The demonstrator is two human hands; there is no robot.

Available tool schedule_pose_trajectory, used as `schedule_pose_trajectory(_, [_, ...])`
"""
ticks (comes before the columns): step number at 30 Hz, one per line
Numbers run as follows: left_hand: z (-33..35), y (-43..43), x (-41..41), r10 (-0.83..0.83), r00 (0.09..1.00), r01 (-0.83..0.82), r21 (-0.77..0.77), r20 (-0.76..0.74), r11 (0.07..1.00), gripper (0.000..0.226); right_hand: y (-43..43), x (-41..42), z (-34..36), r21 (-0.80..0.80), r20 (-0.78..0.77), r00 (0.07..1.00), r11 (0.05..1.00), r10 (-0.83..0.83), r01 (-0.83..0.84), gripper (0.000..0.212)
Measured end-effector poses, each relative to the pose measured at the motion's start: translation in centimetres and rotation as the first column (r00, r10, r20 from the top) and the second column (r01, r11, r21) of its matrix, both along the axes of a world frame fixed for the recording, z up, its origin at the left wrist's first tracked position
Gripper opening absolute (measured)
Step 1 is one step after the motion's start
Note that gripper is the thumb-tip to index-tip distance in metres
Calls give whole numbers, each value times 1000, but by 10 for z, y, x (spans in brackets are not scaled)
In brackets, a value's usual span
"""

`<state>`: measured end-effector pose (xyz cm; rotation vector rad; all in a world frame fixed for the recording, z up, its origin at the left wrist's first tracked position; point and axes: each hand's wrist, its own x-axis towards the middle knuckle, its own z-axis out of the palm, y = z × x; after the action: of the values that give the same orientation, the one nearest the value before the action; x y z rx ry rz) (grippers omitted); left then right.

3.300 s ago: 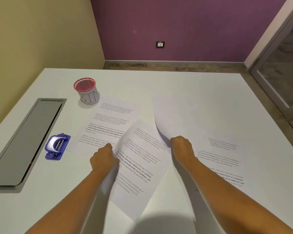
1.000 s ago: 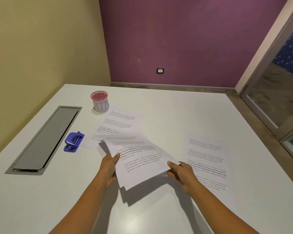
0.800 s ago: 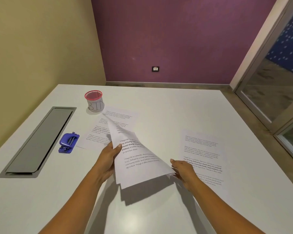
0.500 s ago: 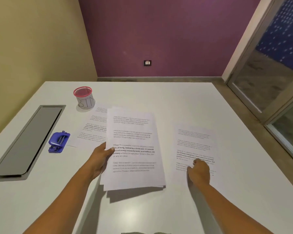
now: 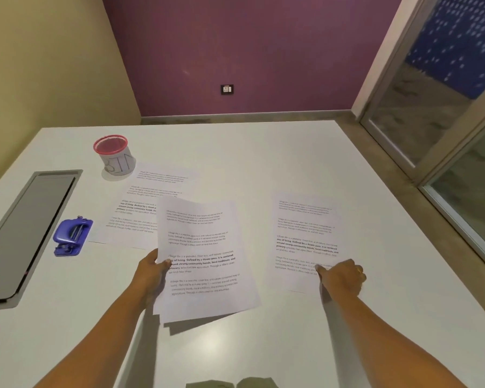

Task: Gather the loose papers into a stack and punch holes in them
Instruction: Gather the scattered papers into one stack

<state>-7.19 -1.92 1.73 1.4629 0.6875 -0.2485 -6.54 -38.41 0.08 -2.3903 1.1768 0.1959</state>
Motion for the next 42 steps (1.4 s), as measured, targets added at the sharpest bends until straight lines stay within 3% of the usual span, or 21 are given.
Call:
schedule_pose_trajectory(4, [-4, -2, 1, 13, 1000, -13, -20, -15, 1000, 35, -1, 4, 4, 28, -10, 999, 998, -51, 52, 78])
schedule_pose_trajectory(10, [-7, -2, -2, 45, 999, -46, -44, -9, 998, 36, 4, 8, 3, 233, 38, 993, 967, -114, 102, 58])
schedule_pose_trajectory(13, [-6, -2, -3, 64, 998, -63, -59, 5, 996, 36, 13, 8, 6, 280, 141, 980, 955, -143, 99, 44])
schedule_pose_trajectory(20, [0, -2, -5, 67, 997, -65, -74, 31, 995, 34, 42, 12, 38, 205, 470, 879, 959, 80, -197, 31])
schedule_pose_trajectory(27, [9, -5, -7, 67, 997, -64, -57, 42, 996, 33, 72, 22, 71, 344, 715, 699, 863, 15, -371, 33])
schedule_pose_trajectory(30, [14, -6, -9, 58, 996, -53, -75, 63, 996, 33, 85, 26, 78, 468, 709, 705, 768, -31, -437, 34])
schedule_pose_trajectory(34, [25, -6, -12, 7, 995, 5, -114, 100, 993, 31, 101, 24, 73, 631, 606, 795, 595, 22, -497, 42])
schedule_pose_trajectory(42, [38, -11, -12, 45, 980, 29, -361, 195, 932, 26, 113, 8, 51, 662, 493, 833, 513, 251, -546, 68])
